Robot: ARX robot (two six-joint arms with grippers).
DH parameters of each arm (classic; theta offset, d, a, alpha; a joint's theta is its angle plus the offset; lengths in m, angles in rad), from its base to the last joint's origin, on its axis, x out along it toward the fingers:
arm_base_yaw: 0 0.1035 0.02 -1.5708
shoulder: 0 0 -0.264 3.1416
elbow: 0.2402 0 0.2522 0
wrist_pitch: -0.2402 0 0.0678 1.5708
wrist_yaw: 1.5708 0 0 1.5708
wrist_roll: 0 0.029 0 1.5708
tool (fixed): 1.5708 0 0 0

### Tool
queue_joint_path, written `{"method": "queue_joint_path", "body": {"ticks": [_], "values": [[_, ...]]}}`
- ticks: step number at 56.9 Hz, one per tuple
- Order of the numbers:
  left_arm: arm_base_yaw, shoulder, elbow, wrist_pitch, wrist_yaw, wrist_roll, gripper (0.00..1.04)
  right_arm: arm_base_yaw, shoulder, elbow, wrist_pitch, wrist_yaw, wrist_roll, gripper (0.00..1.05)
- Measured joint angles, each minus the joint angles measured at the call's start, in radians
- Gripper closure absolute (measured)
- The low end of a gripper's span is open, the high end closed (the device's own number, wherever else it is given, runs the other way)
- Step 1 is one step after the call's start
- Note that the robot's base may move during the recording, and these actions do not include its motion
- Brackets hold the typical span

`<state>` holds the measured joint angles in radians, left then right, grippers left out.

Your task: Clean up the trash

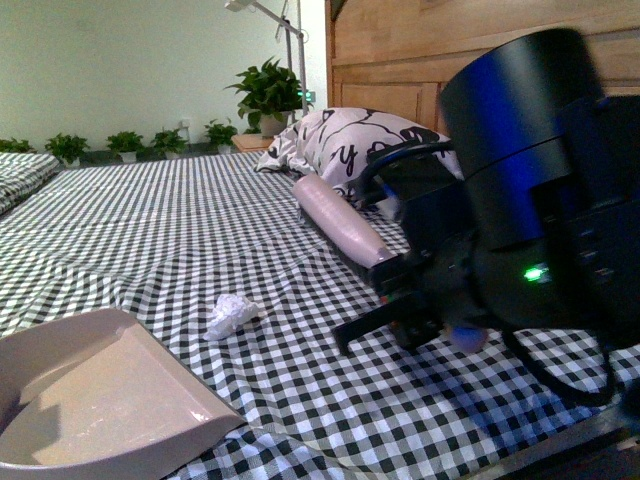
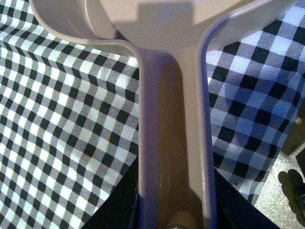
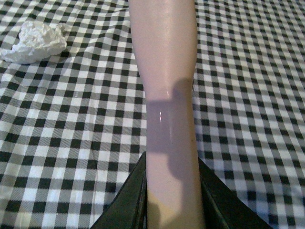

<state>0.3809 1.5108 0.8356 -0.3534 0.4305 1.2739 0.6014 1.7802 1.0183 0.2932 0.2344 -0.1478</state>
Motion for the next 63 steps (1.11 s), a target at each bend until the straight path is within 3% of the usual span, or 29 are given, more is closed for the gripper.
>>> {"method": "queue_joint_path", "body": {"ticks": [24,39,63], "values": [[0.000,0.000,0.000,0.000,0.000,0.001,0.79,0.055,0.214,0.135,0.048,0.138,-0.135,0.84],[0.000,0.000,0.000,0.000,0.000,0.001,0.79,0.096,0.252,0.139,-0.096,0.071,-0.128,0.84],[0.000,0.000,0.000,0.000,0.000,0.011,0.79,0.195,-0.063,0.022,-0.419,-0.510,-0.129,0.84]]}}
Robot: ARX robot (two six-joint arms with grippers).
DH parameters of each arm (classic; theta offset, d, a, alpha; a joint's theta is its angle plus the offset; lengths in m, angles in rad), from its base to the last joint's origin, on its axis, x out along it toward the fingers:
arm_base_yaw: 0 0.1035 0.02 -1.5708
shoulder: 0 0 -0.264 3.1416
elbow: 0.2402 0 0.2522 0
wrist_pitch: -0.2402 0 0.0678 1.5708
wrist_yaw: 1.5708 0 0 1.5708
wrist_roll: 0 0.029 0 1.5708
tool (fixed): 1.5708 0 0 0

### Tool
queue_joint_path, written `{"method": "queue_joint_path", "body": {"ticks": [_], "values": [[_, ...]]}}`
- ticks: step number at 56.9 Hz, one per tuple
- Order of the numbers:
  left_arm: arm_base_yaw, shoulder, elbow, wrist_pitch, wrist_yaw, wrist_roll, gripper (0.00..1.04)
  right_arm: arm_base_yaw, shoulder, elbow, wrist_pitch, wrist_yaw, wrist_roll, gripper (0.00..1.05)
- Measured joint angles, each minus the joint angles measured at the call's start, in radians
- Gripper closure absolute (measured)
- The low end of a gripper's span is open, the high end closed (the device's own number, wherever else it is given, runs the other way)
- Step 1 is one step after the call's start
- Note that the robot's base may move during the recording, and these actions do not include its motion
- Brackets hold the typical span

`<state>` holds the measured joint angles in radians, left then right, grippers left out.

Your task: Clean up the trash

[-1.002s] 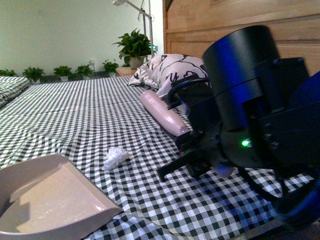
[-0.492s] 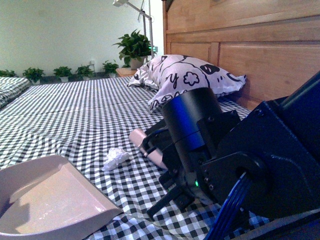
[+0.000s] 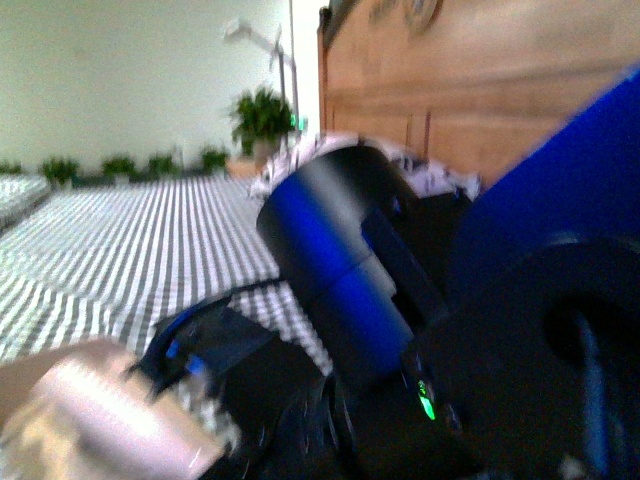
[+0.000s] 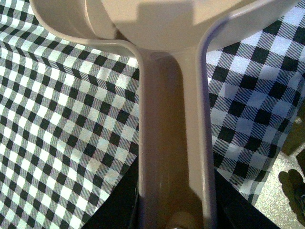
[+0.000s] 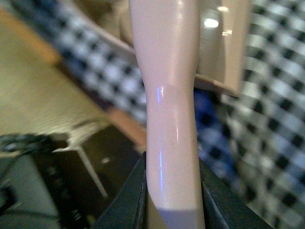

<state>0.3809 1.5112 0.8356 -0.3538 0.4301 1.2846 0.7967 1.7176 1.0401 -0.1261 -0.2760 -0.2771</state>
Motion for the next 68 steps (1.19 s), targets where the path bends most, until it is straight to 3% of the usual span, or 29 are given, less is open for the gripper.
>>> {"method": "queue_joint_path", "body": {"ticks": [8,14,28,34,42,53,68], "values": [[0.000,0.000,0.000,0.000,0.000,0.002,0.79,-0.035,-0.094,-0.021,-0.018,-0.022,-0.008,0.84],[0.000,0.000,0.000,0.000,0.000,0.002,0.79,-0.082,-0.125,-0.023,0.016,0.019,-0.014,0.84],[0.000,0.000,0.000,0.000,0.000,0.002,0.79,-0.215,-0.116,-0.084,0.177,0.152,0.008,0.84],[0.000,0.000,0.000,0.002,0.000,-0.002,0.79,-0.289,-0.064,-0.130,0.276,0.260,0.003,0.84],[0.001,-0.021,-0.116,0.373,-0.012,-0.232,0.79,-0.408,0.005,-0.181,0.408,0.363,0.010,0.84],[0.023,-0.051,-0.120,0.549,-0.025,-0.600,0.79,-0.575,-0.055,-0.206,0.422,0.316,0.101,0.84],[0.032,-0.149,-0.120,0.641,-0.105,-0.906,0.79,-0.672,-0.395,-0.248,0.286,0.087,0.185,0.84]]}}
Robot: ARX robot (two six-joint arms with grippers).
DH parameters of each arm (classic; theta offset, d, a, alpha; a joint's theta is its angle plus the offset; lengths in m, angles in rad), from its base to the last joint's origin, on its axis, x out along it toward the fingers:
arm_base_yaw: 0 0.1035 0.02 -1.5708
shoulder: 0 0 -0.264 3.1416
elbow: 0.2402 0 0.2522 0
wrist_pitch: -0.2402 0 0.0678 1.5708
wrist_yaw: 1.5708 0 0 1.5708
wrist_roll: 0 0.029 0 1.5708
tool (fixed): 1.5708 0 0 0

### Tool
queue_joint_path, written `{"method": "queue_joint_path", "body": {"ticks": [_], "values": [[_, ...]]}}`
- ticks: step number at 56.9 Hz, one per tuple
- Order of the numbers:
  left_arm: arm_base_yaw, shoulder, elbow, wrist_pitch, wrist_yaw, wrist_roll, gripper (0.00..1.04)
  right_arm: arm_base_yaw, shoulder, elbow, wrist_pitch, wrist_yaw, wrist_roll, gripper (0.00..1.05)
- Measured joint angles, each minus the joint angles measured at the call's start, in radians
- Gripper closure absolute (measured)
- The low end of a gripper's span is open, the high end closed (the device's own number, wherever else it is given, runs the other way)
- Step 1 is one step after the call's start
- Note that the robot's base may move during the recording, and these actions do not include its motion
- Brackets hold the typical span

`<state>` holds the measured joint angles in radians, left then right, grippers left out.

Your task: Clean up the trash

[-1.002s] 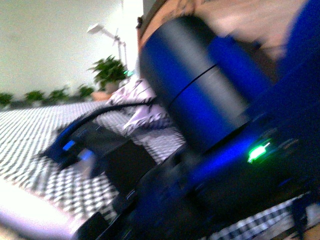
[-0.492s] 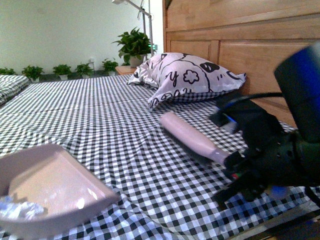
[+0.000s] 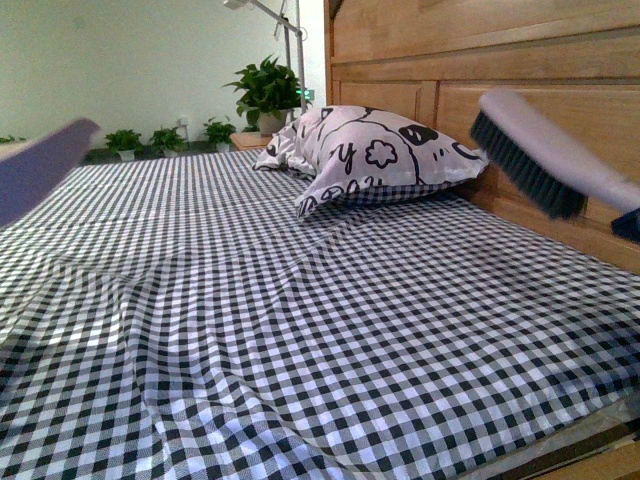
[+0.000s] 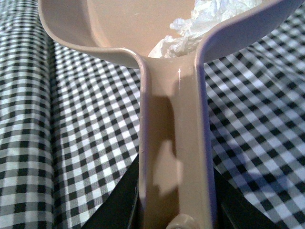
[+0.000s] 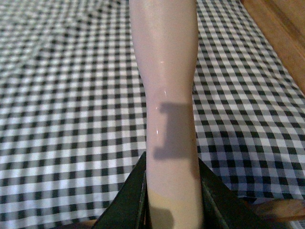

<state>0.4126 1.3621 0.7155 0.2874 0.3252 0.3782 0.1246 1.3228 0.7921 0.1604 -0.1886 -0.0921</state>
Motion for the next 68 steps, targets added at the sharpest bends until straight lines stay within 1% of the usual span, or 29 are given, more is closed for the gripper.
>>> {"method": "queue_joint_path", "body": {"ticks": [9,15,16,27,37,41,48,53,59,67,68], "values": [[-0.003,-0.130,-0.014,0.013,-0.066,-0.105,0.79,-0.083,-0.204,-0.044,-0.106,-0.148,0.027,0.84],[-0.021,-0.252,-0.051,0.003,-0.093,-0.139,0.79,-0.158,-0.344,-0.072,-0.176,-0.272,0.049,0.84],[-0.025,-0.276,-0.058,-0.006,-0.093,-0.145,0.79,-0.182,-0.385,-0.077,-0.193,-0.309,0.058,0.84],[-0.065,-0.502,-0.107,-0.099,-0.098,-0.179,0.79,-0.328,-0.581,-0.094,-0.278,-0.511,0.102,0.84],[-0.078,-0.698,-0.157,-0.190,-0.101,-0.206,0.79,-0.443,-0.690,-0.105,-0.348,-0.653,0.135,0.84],[-0.098,-0.765,-0.182,-0.226,-0.106,-0.206,0.79,-0.470,-0.723,-0.107,-0.370,-0.696,0.153,0.84],[-0.127,-0.846,-0.226,-0.271,-0.103,-0.205,0.79,-0.467,-0.771,-0.114,-0.393,-0.706,0.171,0.84],[-0.136,-0.876,-0.248,-0.285,-0.115,-0.208,0.79,-0.425,-0.800,-0.121,-0.396,-0.674,0.198,0.84],[-0.154,-0.907,-0.270,-0.303,-0.139,-0.213,0.79,-0.327,-0.837,-0.135,-0.396,-0.574,0.242,0.84],[-0.180,-0.939,-0.278,-0.325,-0.147,-0.219,0.79,-0.151,-0.875,-0.143,-0.397,-0.383,0.317,0.84],[-0.187,-0.946,-0.279,-0.331,-0.151,-0.219,0.79,-0.138,-0.877,-0.144,-0.397,-0.377,0.319,0.84]]}}
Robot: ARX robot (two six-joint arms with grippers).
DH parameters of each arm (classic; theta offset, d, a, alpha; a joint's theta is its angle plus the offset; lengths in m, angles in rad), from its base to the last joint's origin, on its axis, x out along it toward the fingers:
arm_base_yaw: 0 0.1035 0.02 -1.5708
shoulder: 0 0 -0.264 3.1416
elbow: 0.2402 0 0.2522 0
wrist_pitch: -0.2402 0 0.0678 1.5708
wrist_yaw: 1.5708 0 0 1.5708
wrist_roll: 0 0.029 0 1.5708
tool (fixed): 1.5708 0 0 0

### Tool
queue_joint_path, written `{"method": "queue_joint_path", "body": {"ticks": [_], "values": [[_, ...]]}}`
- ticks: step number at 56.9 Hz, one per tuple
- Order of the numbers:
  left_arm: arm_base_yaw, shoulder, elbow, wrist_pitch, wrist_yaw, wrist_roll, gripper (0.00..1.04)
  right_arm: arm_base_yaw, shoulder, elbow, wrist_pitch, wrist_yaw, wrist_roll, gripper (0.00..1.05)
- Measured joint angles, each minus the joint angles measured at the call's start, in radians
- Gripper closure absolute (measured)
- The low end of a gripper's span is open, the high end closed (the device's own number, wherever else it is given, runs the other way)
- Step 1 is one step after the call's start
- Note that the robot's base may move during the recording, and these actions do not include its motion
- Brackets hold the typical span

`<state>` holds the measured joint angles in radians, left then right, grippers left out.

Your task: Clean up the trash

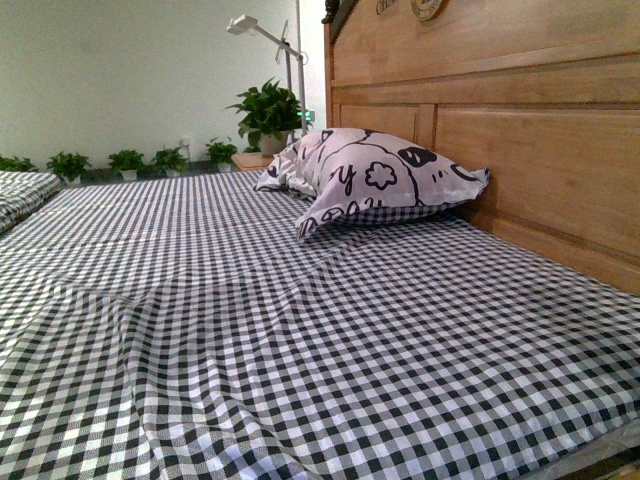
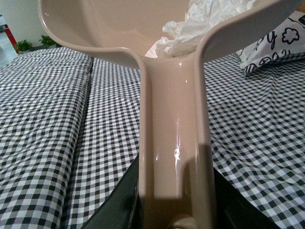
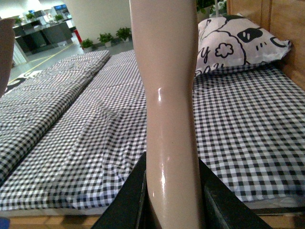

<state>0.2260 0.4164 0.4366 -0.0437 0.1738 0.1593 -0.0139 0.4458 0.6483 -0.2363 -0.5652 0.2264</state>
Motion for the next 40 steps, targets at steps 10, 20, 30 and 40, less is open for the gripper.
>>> {"method": "queue_joint_path", "body": {"ticks": [10,20,30,40], "values": [[-0.035,-0.059,-0.004,-0.044,-0.014,-0.004,0.79,0.151,-0.015,-0.006,0.001,0.178,0.050,0.84],[-0.062,-0.094,-0.008,-0.072,-0.032,-0.009,0.79,0.181,-0.023,-0.022,-0.017,0.271,0.061,0.84],[-0.068,-0.097,-0.009,-0.074,-0.036,-0.011,0.79,0.179,-0.026,-0.026,-0.020,0.293,0.062,0.84],[-0.068,-0.097,-0.009,-0.074,-0.036,-0.013,0.79,0.179,-0.028,-0.026,-0.020,0.292,0.062,0.84]]}}
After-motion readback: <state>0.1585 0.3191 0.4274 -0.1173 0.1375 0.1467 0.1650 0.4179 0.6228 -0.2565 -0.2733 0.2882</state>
